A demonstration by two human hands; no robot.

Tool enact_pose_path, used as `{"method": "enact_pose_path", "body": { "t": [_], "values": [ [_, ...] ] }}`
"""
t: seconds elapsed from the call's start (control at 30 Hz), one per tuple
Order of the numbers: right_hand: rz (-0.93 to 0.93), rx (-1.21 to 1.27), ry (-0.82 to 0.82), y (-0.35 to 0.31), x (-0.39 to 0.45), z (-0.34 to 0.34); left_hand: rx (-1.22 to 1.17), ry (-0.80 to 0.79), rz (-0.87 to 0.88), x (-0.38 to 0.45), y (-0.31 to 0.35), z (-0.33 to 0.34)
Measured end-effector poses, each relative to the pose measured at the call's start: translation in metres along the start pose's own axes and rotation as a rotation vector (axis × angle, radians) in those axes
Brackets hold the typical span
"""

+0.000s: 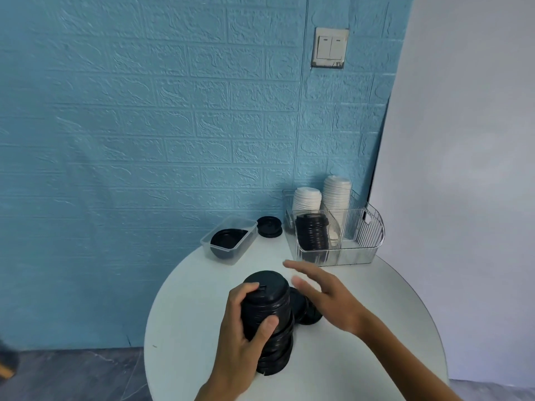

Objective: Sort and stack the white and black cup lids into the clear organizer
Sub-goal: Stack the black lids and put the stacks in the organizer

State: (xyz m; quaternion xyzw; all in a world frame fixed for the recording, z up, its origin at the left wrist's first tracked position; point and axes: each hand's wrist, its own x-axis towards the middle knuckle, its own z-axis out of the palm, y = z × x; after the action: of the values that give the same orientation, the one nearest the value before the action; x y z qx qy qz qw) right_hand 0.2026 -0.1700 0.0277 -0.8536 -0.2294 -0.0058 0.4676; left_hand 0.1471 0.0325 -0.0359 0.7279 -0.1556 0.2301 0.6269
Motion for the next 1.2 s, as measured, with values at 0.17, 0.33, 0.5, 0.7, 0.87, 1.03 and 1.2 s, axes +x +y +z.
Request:
{"method": "enact_pose_path", "body": {
  "t": [0.17,0.33,0.5,0.7,0.87,1.03,1.2],
  "values": [
    [0.025,-0.39,-0.202,0.043,-0.004,0.009,-0.002,-0.002,-0.016,0.0,0.002,0.0],
    [-0.065,-0.516,-0.125,0.058,-0.001,0.022,-0.011,0.004,-0.029,-0.001,0.002,0.0],
    [-0.045,-0.457,-0.132,0.059,-0.002,0.02,-0.015,0.005,-0.038,-0.001,0.001,0.0],
    [0.01,-0.318,-0.099,0.062,-0.008,0.016,-0.023,0.01,-0.032,-0.001,0.002,0.001],
    [0.036,-0.248,-0.016,0.063,-0.007,0.016,-0.024,0.013,-0.025,-0.001,0.003,0.001],
    [0.037,0.109,0.207,0.035,-0.004,0.004,-0.022,0.009,-0.022,-0.001,0.002,0.001],
    [-0.107,0.352,0.197,-0.014,-0.005,-0.005,-0.019,-0.005,-0.017,-0.001,0.003,0.001]
  ]
}}
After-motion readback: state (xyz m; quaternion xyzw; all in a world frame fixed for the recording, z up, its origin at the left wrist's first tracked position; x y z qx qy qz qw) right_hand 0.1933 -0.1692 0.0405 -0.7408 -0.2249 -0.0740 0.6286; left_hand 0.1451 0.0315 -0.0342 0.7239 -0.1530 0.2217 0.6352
